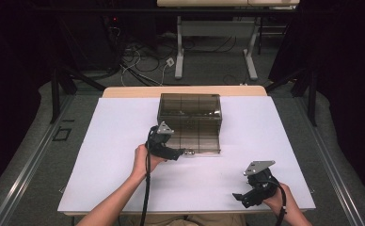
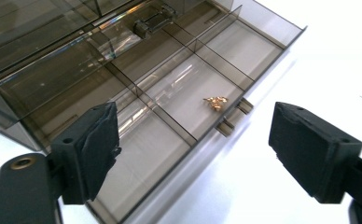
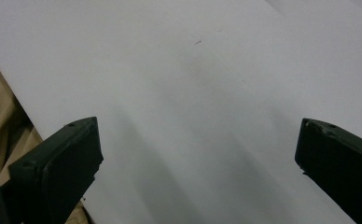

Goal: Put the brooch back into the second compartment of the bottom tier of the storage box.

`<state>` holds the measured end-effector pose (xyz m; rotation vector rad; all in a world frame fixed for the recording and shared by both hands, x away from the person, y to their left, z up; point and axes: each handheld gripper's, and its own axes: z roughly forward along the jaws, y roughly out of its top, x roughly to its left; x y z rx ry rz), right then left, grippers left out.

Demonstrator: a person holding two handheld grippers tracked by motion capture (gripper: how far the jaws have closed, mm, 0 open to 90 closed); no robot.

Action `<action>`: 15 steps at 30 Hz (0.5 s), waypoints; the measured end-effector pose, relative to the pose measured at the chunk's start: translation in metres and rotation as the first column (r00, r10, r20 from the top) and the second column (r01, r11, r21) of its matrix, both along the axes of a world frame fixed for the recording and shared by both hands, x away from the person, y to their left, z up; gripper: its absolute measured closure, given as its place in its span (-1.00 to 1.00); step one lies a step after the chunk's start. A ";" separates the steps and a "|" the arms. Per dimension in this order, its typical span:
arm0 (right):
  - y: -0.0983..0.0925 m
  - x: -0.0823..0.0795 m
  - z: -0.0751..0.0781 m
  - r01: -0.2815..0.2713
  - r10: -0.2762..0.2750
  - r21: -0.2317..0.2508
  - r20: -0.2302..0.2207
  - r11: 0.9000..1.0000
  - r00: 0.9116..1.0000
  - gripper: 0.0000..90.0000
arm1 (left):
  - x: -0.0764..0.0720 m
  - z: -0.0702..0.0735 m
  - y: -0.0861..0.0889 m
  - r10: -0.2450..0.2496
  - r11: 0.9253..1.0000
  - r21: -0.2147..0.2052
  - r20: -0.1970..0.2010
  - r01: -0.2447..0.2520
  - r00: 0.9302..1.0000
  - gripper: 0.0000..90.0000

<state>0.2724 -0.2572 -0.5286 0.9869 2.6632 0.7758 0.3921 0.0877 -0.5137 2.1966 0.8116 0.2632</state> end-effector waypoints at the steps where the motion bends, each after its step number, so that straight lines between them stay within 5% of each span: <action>1: 0.000 0.000 0.000 -0.003 0.003 0.002 -0.002 1.000 1.000 -1.00 | -0.002 0.001 0.001 0.000 1.000 0.002 -0.001 0.000 1.000 -0.69; 2: 0.001 0.000 -0.004 0.005 -0.007 0.052 0.035 0.999 0.999 -1.00 | -0.003 0.002 0.002 -0.007 1.000 0.006 -0.008 0.007 1.000 -0.73; 11: 0.002 0.000 -0.005 0.012 -0.014 0.051 0.045 0.999 0.999 -1.00 | -0.013 0.002 0.009 -0.012 0.998 0.065 -0.025 0.014 1.000 -0.96; 12: 0.000 0.000 0.000 -0.004 0.004 -0.007 -0.005 1.000 1.000 -1.00 | -0.015 0.002 0.011 -0.012 0.998 0.068 -0.023 0.013 1.000 -0.98; 15: 0.000 0.000 0.000 -0.005 0.005 -0.002 -0.009 1.000 1.000 -1.00 | -0.020 0.003 0.014 -0.013 0.997 0.072 -0.021 0.015 1.000 -1.00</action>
